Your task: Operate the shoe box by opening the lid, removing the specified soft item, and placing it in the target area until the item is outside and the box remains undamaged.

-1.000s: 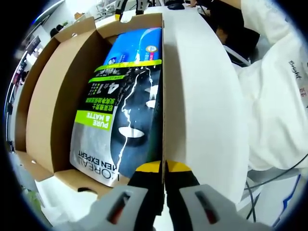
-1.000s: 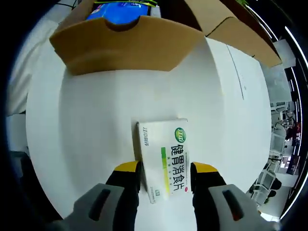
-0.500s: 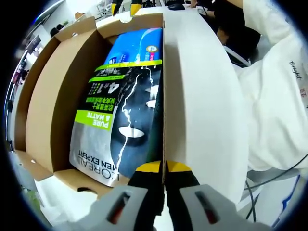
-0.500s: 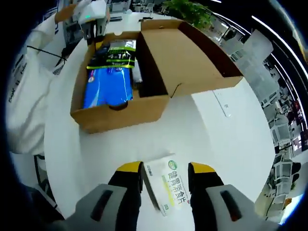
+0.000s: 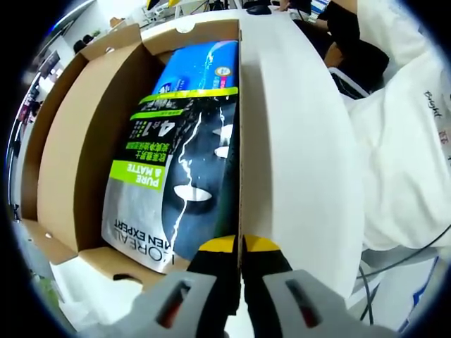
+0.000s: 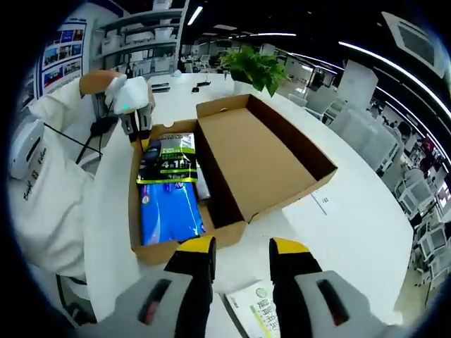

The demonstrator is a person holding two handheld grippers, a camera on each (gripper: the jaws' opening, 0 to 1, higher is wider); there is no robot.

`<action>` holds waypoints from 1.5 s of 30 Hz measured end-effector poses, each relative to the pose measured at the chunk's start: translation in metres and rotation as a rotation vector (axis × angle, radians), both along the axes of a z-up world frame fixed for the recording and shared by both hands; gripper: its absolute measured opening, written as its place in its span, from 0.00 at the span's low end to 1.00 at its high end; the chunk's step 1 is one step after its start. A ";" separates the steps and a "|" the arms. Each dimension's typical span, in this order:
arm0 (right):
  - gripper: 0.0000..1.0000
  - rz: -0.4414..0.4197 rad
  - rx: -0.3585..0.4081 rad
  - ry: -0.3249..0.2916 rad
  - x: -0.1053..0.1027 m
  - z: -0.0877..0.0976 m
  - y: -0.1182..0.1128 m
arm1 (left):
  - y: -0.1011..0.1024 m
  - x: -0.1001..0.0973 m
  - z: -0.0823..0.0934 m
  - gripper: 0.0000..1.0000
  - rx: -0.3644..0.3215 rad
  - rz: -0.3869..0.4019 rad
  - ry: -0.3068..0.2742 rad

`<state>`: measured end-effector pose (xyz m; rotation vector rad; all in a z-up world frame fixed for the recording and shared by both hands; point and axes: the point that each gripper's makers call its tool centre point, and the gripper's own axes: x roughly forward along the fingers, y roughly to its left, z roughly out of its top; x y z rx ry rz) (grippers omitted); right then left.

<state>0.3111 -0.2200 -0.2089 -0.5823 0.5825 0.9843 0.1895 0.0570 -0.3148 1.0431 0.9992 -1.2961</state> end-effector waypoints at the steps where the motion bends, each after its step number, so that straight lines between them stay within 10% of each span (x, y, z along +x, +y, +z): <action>1: 0.19 -0.020 -0.018 -0.018 0.002 -0.001 0.000 | 0.000 -0.001 0.000 0.01 0.000 0.000 0.000; 7: 0.19 -0.031 0.058 -0.028 0.001 0.008 0.026 | 0.001 0.000 0.000 0.01 -0.001 0.000 -0.001; 9: 0.19 -0.049 0.105 0.067 -0.008 0.006 0.037 | 0.001 -0.003 0.000 0.01 -0.002 -0.002 -0.003; 16: 0.19 -0.019 0.117 0.117 -0.012 -0.008 0.064 | 0.001 -0.005 -0.001 0.01 0.000 0.002 -0.002; 32: 0.17 -0.040 0.085 0.087 0.004 -0.029 0.091 | 0.001 -0.004 -0.001 0.01 0.001 0.005 0.003; 45: 0.20 -0.136 0.295 0.413 -0.008 -0.041 0.128 | -0.004 -0.005 -0.002 0.01 0.001 0.003 0.001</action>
